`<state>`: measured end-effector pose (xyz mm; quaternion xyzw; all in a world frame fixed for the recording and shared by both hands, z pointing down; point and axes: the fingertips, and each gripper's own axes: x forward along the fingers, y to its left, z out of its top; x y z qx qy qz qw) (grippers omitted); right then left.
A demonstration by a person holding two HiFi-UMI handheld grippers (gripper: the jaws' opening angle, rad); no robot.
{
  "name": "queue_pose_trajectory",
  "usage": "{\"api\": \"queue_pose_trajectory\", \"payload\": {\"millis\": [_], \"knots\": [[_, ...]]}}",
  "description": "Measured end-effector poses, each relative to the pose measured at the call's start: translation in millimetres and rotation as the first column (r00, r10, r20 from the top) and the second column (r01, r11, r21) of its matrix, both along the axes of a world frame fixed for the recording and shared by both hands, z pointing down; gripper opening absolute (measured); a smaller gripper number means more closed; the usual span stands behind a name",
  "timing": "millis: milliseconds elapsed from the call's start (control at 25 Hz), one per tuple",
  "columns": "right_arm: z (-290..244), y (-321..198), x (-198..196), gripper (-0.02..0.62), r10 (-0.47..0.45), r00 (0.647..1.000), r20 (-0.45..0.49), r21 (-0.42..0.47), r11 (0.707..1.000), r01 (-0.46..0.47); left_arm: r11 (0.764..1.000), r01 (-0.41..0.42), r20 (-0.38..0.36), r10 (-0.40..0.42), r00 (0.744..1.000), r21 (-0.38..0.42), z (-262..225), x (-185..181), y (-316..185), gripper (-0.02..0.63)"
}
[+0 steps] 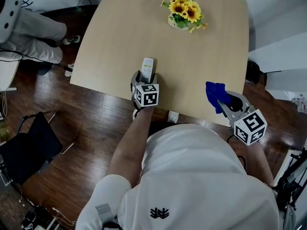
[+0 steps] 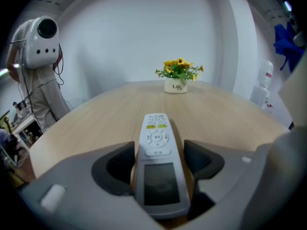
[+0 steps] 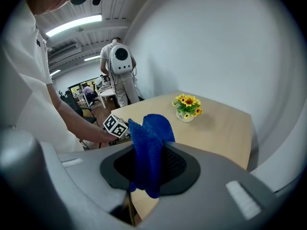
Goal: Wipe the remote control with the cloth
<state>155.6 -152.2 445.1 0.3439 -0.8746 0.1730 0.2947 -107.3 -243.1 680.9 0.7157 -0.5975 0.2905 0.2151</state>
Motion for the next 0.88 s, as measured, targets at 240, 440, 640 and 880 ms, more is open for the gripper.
{"api": "queue_pose_trajectory", "payload": {"millis": [240, 440, 640, 880], "knots": [[3.7, -1.8, -2.8, 0.086, -0.016, 1.0, -0.01, -0.006, 1.0, 0.016, 0.998, -0.056, -0.013, 0.056, 0.998, -0.024, 0.2, 6.4, -3.1, 0.281], [-2.3, -2.7, -12.3, 0.086, -0.019, 1.0, 0.003, 0.011, 1.0, 0.019, 0.988, -0.146, -0.024, 0.144, 0.989, -0.051, -8.1, 17.6, 4.1, 0.278], [-12.8, -6.0, -16.0, 0.086, 0.008, 0.999, 0.035, 0.052, 0.999, -0.01, 0.954, -0.298, -0.013, 0.299, 0.954, 0.026, -52.4, 47.3, 13.5, 0.278], [-29.7, -32.5, -51.3, 0.086, -0.001, 0.996, 0.091, 0.116, 0.993, -0.01, 0.869, -0.475, 0.032, 0.475, 0.879, 0.14, -125.3, 66.3, 10.2, 0.278]]}}
